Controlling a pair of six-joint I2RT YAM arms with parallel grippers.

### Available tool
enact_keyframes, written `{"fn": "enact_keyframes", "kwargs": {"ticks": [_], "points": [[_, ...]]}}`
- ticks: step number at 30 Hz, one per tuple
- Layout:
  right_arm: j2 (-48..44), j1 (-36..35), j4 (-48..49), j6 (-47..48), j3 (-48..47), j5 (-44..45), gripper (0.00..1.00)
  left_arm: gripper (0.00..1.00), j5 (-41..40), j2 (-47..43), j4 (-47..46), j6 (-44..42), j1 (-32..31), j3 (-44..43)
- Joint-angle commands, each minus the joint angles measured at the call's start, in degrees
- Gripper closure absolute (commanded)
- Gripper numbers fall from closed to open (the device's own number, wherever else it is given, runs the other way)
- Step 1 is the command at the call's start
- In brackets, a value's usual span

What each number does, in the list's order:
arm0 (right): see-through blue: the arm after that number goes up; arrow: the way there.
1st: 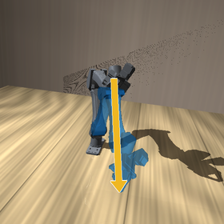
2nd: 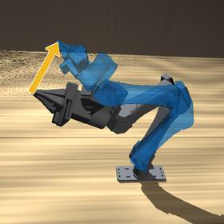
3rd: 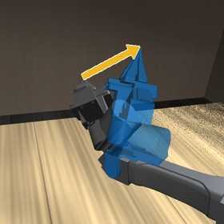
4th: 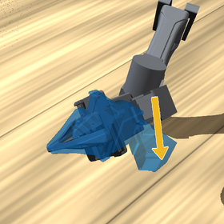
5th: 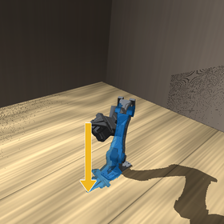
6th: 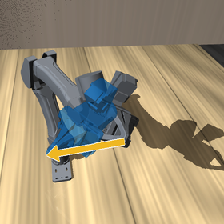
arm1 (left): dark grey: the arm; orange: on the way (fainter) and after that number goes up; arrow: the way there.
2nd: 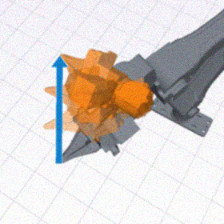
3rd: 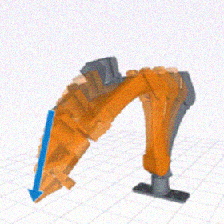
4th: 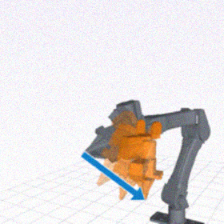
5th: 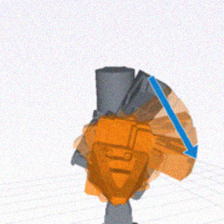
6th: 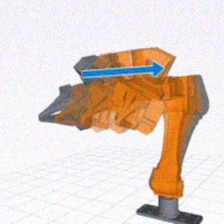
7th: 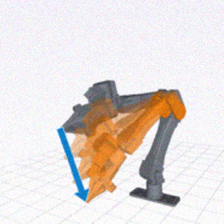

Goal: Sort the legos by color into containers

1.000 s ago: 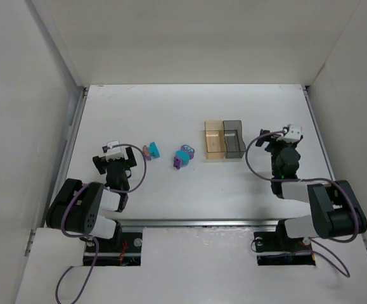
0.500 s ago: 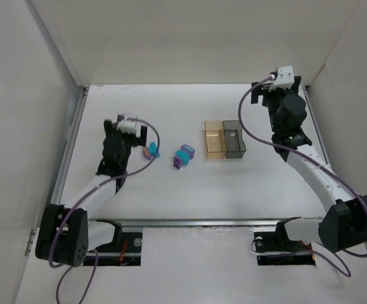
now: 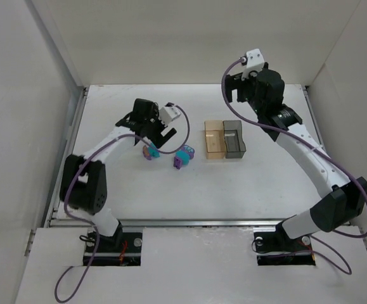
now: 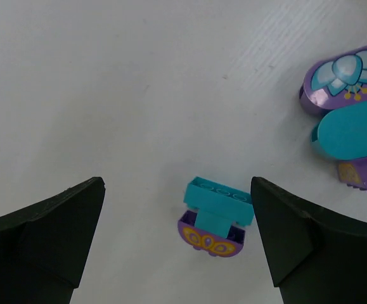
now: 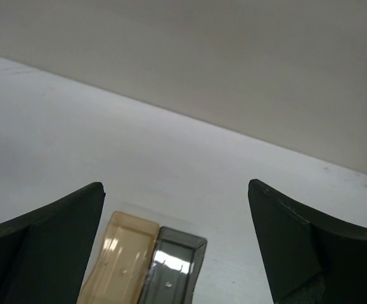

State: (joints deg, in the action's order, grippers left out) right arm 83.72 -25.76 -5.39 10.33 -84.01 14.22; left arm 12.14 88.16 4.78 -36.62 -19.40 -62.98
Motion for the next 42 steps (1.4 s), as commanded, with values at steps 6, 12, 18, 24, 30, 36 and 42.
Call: {"fn": "enact_keyframes", "kwargs": {"ticks": [6,12,18,24,30,36,42], "points": [[0.7,3.6,-9.2,-12.5,-0.4,-21.1,0.00,0.01,6.5,20.3,28.9,4.1,1.7,-27.2],[1.3,3.6,-10.4,-16.1,0.2,-20.6,0.00,0.01,-5.7,21.0,25.8,23.1,1.7,-25.3],[2.9,3.6,-11.0,-20.0,0.8,-21.2,0.00,0.01,-12.9,17.8,27.4,33.4,3.5,-19.9],[4.7,3.6,-11.5,-22.1,0.2,-23.9,0.00,0.01,-13.5,16.2,28.5,37.2,3.5,-15.5],[4.7,2.6,-11.0,-22.8,1.3,-24.5,0.00,0.01,-10.7,17.3,30.4,40.0,4.0,-15.5],[4.7,2.6,-11.6,-22.8,1.8,-23.3,0.00,0.01,-7.1,18.5,31.7,40.7,4.5,-13.8],[4.2,2.6,-11.0,-22.8,2.4,-23.3,0.00,0.09,-7.1,18.5,31.2,40.0,4.5,-13.0]]}}
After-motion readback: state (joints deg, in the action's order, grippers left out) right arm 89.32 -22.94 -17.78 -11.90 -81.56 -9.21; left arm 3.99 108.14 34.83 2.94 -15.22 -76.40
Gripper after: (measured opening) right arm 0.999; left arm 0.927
